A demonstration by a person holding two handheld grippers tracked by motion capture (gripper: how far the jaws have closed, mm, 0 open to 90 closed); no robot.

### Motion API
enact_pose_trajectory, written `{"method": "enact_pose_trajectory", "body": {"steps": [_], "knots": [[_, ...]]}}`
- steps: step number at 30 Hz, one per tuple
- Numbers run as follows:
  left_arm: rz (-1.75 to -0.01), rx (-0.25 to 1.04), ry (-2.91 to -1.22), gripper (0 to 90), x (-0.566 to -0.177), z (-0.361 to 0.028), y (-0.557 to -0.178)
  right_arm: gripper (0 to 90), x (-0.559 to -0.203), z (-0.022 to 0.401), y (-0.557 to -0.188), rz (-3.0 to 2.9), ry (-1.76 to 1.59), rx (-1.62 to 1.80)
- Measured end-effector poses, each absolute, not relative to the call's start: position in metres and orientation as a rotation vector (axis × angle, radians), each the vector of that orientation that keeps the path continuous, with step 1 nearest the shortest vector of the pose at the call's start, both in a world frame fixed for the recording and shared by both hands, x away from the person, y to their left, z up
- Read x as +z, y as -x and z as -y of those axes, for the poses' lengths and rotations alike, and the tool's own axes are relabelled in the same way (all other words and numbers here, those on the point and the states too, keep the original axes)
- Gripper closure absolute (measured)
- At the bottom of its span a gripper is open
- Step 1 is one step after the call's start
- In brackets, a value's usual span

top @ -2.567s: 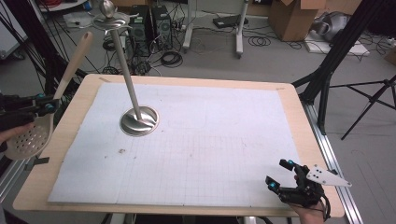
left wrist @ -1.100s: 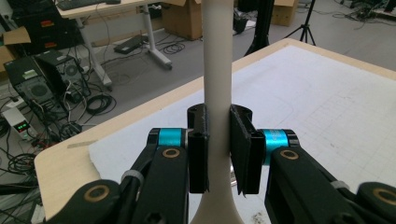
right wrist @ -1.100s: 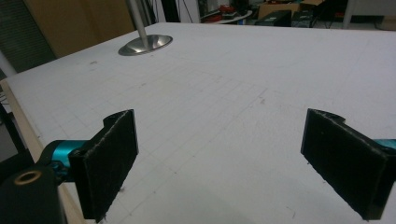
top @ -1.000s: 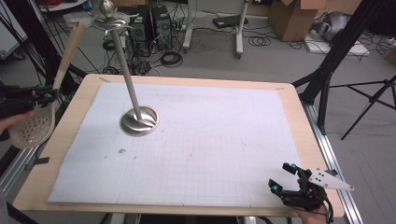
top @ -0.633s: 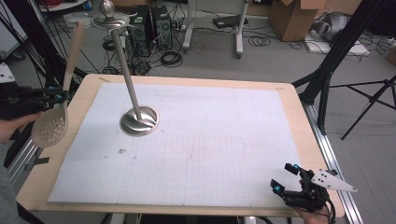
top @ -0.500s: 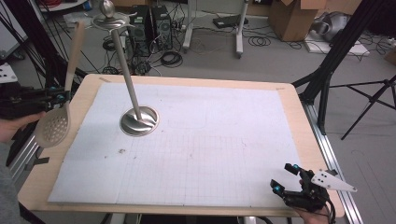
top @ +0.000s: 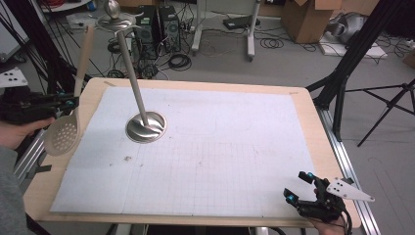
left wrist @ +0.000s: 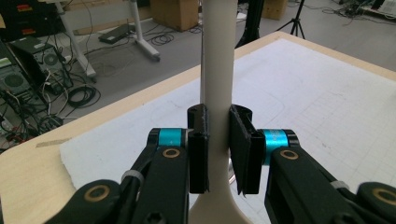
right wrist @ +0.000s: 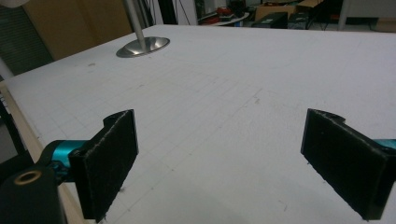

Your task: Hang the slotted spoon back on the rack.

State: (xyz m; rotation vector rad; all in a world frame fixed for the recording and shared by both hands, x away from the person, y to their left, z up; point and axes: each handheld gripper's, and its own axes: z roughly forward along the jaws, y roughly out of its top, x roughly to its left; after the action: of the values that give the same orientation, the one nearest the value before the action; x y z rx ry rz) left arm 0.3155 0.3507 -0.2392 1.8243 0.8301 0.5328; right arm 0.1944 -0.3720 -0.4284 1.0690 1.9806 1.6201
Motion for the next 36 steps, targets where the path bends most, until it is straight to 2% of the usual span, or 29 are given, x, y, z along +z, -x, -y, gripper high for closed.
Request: {"method": "enact_pose_trajectory", "body": {"steps": [36], "knots": [[-0.906,0.566,-1.816,77.5,-0.263,-0.305,-0.350,10.0,-0.428,0.375,-0.194,-1.969,-1.077,1.631]]}}
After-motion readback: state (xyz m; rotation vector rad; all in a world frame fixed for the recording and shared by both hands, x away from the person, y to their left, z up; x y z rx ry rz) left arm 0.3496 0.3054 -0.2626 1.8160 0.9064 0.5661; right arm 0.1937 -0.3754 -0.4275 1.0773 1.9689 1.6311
